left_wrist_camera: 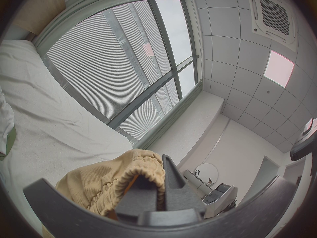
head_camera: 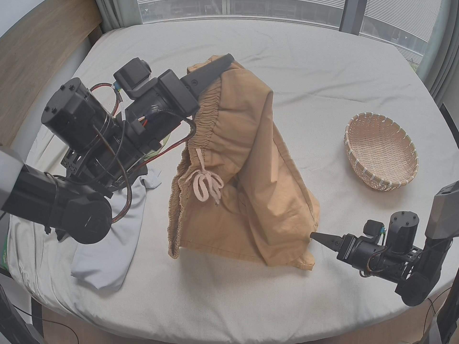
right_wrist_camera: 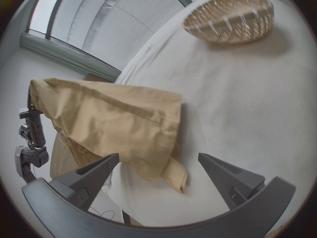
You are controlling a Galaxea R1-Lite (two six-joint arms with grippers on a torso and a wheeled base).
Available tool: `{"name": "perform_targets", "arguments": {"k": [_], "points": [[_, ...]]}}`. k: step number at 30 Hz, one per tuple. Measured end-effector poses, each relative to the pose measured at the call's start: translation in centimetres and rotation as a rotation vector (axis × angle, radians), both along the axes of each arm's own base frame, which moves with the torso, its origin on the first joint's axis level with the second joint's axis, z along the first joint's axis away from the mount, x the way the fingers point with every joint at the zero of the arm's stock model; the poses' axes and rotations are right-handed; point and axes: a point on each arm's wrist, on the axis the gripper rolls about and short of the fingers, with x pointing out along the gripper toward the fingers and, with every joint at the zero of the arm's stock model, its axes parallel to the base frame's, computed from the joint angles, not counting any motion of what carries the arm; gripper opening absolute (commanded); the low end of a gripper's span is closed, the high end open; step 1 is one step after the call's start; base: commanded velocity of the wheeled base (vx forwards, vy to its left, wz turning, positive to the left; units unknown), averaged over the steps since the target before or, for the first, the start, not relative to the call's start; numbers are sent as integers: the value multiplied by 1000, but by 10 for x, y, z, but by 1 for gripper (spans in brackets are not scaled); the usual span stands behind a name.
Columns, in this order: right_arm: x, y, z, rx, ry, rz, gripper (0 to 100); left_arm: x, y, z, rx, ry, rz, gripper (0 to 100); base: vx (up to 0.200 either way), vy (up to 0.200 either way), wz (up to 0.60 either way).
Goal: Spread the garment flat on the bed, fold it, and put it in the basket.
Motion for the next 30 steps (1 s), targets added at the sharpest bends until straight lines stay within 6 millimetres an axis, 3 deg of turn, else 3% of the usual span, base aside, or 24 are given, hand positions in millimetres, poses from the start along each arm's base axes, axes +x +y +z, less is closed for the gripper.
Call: {"name": "perform_targets", "arguments": {"k": [14, 24, 25, 30], "points": [[28, 13, -18, 49, 23, 1, 100, 0, 0, 0, 0, 0, -1, 0, 0, 0, 0], [48, 21, -13, 84, -43, 9, 100, -1, 0, 0, -1, 0, 0, 0, 0, 0, 0], [50, 21, -11, 88, -53, 9, 0, -1, 0, 0, -1, 0, 0, 0, 0, 0, 0], [53, 23, 0, 104, -99, 10, 0, 0, 0, 0, 0, 1, 0, 0, 0, 0, 0]]}}
